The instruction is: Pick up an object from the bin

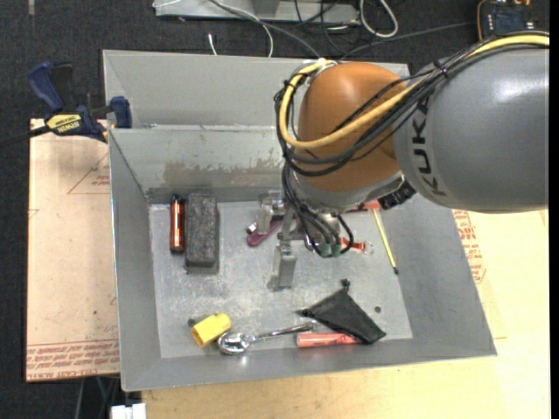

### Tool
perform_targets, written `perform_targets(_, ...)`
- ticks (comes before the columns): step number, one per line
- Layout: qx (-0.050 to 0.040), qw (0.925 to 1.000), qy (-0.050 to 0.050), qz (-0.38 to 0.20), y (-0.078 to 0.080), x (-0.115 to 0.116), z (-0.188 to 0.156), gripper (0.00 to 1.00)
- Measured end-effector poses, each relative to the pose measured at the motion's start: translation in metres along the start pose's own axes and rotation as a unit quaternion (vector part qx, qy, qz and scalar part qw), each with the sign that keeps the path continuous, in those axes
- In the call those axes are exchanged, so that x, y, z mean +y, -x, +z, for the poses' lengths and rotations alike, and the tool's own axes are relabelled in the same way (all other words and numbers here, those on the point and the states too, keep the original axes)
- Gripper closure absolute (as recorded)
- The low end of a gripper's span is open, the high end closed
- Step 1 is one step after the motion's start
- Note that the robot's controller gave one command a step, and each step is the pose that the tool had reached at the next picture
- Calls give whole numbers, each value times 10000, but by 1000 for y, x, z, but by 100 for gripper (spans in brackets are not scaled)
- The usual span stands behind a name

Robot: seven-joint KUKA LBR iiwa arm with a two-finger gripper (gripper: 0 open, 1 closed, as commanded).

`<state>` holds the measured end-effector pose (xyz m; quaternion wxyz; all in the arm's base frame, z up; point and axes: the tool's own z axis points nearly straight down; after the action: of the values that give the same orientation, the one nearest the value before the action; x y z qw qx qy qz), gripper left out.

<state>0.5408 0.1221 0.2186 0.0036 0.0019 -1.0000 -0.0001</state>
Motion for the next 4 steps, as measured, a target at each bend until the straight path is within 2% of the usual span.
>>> perform_targets(1,-39,10000,5,20,2,-1,-5,0)
perform_targets(2,-39,9895,0,-1444,-28,24,76,0)
perform_targets(3,-66,9755,3,-2198,-49,96,59,0)
perform_targets(4,13,9619,-17,-2733,-53,76,107,0)
